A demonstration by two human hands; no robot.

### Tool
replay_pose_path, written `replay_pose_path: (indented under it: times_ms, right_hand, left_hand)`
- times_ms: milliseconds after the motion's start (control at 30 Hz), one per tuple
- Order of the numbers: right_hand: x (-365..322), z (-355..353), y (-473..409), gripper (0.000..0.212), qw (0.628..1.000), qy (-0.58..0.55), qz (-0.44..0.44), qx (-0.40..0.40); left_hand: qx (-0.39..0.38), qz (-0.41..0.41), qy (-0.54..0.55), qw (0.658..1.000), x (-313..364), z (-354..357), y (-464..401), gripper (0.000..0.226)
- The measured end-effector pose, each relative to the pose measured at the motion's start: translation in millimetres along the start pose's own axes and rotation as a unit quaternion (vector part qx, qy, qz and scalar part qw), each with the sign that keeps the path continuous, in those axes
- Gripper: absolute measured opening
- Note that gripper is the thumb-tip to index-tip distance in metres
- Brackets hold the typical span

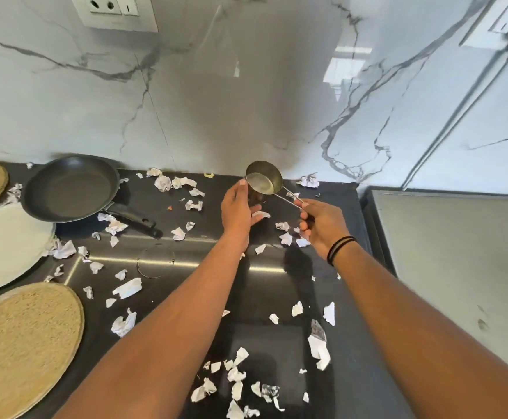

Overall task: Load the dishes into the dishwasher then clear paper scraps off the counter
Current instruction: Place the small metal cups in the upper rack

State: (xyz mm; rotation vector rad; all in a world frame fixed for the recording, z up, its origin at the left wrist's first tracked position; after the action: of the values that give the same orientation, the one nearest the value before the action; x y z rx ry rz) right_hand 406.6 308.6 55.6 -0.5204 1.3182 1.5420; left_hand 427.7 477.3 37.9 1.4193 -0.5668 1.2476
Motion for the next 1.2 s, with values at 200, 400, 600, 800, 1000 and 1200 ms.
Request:
replay_pose_path:
  times_ms: [200, 400, 600, 800, 1000, 1200]
  right_hand:
    - [-12.3, -95.9, 44.7, 0.022, 0.998, 0.044, -0.033, 0.028]
    - [-26.8, -226.9, 119.2, 0.02, 0.988, 0.015, -0.085, 0.127]
    - [-15.6, -387.7, 243.9, 0.017, 0.978, -0.039, -0.074, 0.189]
    - [53.7, -539.8, 382.7, 0.014, 0.972, -0.107, -0.01, 0.21]
    - [145.1, -620.8, 478.9, 0.033, 0.951, -0.186, 0.026, 0.246]
    - [223.9, -624.4, 498.4, 0.046, 0.941, -0.197, 0.073, 0.265]
  left_hand:
    - [-0.06, -0.039, 0.0, 0.997, -24.3, 54.1, 51.0, 0.032]
    - [-0.186, -0.051, -0.061, 0.979, -64.6, 148.5, 137.7, 0.03]
    - [-0.323, -0.038, -0.168, 0.931, -123.2, 238.7, 277.7, 0.024]
    - [-0.472, -0.031, -0.31, 0.825, -215.1, 287.0, 414.9, 0.023]
    - [-0.561, -0.023, -0.404, 0.722, -316.5, 296.2, 516.6, 0.02]
    - [-0.539, -0.077, -0.514, 0.663, -398.5, 264.0, 510.2, 0.032]
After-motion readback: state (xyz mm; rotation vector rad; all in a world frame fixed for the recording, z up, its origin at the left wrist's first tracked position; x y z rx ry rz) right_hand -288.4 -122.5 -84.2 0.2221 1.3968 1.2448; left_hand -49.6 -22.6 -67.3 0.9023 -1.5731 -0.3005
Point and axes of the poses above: each hand's wrist, its own y-axis away from the middle knuckle, its own z-axis out of the palm, x = y × z, the point moved 2 cm from there along -y, towards the middle knuckle, and after that the axes turned 4 degrees about -y, right-handed, at the moved point
